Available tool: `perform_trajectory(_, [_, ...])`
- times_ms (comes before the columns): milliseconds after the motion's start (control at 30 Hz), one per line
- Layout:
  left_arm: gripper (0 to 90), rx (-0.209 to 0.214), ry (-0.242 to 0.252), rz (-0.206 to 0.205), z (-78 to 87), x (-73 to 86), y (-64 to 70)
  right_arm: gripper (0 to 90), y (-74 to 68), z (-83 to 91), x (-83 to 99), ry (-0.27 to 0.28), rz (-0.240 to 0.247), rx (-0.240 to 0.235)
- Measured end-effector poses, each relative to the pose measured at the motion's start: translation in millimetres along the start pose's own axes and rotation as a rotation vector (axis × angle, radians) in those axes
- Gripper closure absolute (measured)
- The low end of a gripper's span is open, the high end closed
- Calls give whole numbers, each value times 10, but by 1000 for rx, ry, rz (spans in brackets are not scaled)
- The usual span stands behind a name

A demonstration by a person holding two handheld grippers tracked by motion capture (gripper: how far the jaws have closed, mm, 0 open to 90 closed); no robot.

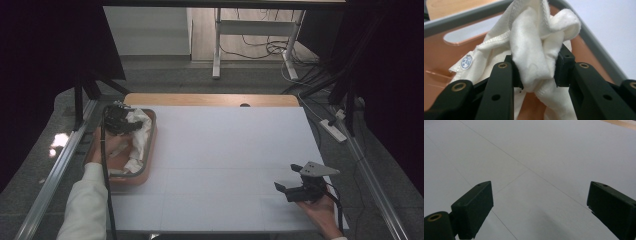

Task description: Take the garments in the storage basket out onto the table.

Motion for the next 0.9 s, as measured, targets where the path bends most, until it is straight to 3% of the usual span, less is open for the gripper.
perform_trajectory(233, [662, 24, 108, 31, 182, 39, 30, 65, 9, 5, 2, 3, -5, 2])
perform_trajectory(533, [662, 32, 150, 27, 279, 28, 44, 65, 6, 2, 5, 1, -4, 1])
perform_trajectory(900, [662, 68, 239, 61, 488, 10, 13, 67, -1, 30, 5, 9, 3, 7])
Point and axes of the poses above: each handheld gripper's, and its own axes: z roughly backward along the jaws, x roughly out of its underside, y roughly to its right, the point moved 8 cm from there along -z, roughly forward along the jaws, and after that the axes turned 6 degrees about -y, right-handed, at the moved point
